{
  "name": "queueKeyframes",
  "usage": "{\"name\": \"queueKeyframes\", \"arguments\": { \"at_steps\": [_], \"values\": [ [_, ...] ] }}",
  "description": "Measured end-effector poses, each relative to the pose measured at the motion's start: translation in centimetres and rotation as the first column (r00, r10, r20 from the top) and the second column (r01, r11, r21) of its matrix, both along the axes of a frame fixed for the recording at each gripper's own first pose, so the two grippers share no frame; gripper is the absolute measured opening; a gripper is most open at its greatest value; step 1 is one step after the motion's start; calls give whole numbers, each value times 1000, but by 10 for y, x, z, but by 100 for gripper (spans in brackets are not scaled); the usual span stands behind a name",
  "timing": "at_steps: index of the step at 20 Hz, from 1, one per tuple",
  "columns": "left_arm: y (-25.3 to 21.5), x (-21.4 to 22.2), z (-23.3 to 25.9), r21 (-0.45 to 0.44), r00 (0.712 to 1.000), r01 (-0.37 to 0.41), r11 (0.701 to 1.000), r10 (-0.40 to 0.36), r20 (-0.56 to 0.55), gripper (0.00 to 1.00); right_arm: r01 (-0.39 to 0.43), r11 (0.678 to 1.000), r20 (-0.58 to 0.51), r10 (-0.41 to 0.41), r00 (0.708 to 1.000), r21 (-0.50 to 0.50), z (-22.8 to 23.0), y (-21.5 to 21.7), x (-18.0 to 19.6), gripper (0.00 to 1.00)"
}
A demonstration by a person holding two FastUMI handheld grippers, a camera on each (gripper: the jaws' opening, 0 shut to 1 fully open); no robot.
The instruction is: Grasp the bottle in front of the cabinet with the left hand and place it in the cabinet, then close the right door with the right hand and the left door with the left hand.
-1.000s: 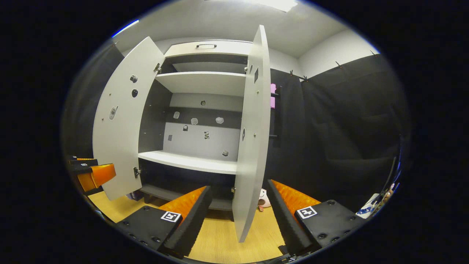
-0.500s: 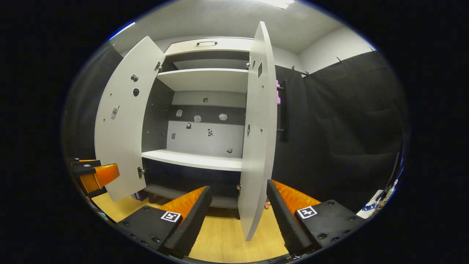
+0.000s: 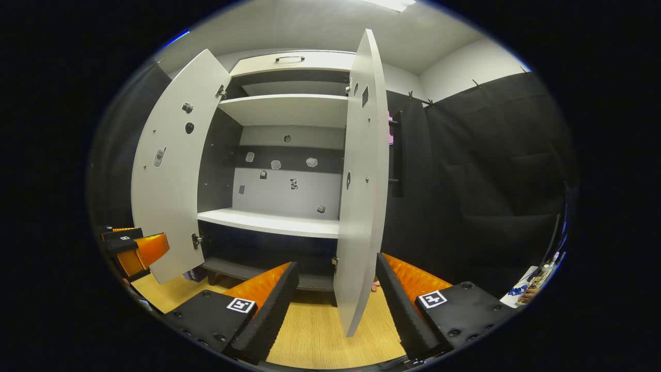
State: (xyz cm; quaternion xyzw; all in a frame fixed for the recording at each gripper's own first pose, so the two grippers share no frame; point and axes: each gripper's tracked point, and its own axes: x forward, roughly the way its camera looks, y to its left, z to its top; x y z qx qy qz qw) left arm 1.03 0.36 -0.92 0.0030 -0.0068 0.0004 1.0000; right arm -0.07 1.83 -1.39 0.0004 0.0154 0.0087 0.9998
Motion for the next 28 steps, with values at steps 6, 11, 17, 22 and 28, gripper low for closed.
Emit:
{"name": "queueKeyframes", "arguments": {
  "at_steps": [6, 11, 17, 22, 28],
  "values": [
    [-24, 17, -27, 31, 998, 68, 997, -68, -2, 92, 25, 1000, -6, -26, 1000, -15, 1, -5, -3, 99],
    [-55, 37, -66, -6, 988, 149, 989, -150, -35, 95, 62, 998, -14, -62, 998, -19, 3, -18, -7, 99],
    [-72, 66, -114, -18, 982, 171, 985, -172, -77, 95, 105, 993, -22, -106, 994, -59, 3, -29, -17, 99],
    [-78, 87, -145, 21, 979, 189, 982, -186, -84, 95, 127, 990, -34, -129, 991, -63, 3, -35, -21, 99],
    [-89, 108, -191, 22, 970, 199, 980, -194, -146, 95, 156, 986, -45, -159, 986, -63, 1, -43, -22, 99]
  ]
}}
